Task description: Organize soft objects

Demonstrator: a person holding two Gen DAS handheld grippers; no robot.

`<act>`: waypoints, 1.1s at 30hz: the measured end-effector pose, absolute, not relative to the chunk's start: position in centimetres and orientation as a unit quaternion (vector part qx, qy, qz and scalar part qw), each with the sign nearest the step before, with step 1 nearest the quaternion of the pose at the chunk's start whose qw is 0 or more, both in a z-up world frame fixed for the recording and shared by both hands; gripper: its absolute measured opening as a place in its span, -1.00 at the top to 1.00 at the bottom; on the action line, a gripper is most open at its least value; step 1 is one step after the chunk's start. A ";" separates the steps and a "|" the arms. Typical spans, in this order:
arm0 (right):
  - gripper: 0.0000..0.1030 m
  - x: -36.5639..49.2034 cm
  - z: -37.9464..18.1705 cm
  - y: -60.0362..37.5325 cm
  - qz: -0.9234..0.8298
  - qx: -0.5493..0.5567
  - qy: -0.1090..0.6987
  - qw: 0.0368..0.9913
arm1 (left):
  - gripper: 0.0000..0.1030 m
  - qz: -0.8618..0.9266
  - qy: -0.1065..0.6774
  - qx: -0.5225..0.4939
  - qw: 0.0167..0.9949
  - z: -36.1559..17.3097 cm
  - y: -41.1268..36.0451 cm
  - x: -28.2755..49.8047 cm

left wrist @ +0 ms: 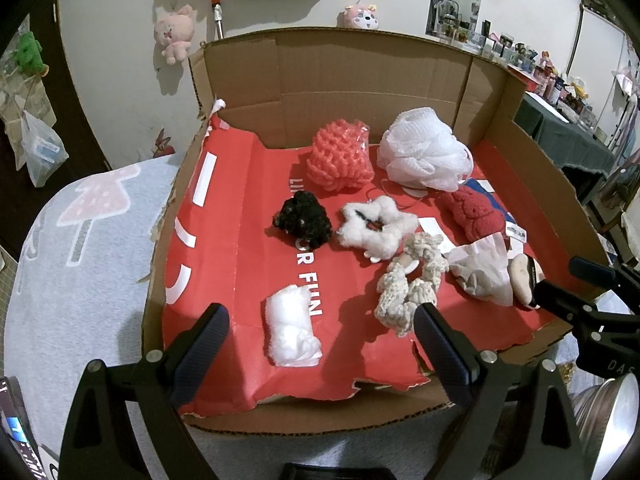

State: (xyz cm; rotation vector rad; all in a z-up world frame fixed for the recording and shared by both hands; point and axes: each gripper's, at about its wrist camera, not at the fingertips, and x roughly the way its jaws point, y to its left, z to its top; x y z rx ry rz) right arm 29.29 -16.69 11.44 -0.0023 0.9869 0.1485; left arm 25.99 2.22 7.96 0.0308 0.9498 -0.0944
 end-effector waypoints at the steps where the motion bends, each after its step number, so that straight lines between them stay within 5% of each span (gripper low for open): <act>1: -0.50 29.3 11.4 -16.7 0.071 -0.001 0.474 0.878 | -0.85 -0.046 0.457 0.015 0.888 7.9 2.2 26.0; 33: -0.50 28.9 12.7 -17.1 0.082 0.012 0.466 0.881 | -0.91 -0.051 0.431 -0.005 0.901 9.7 2.7 24.7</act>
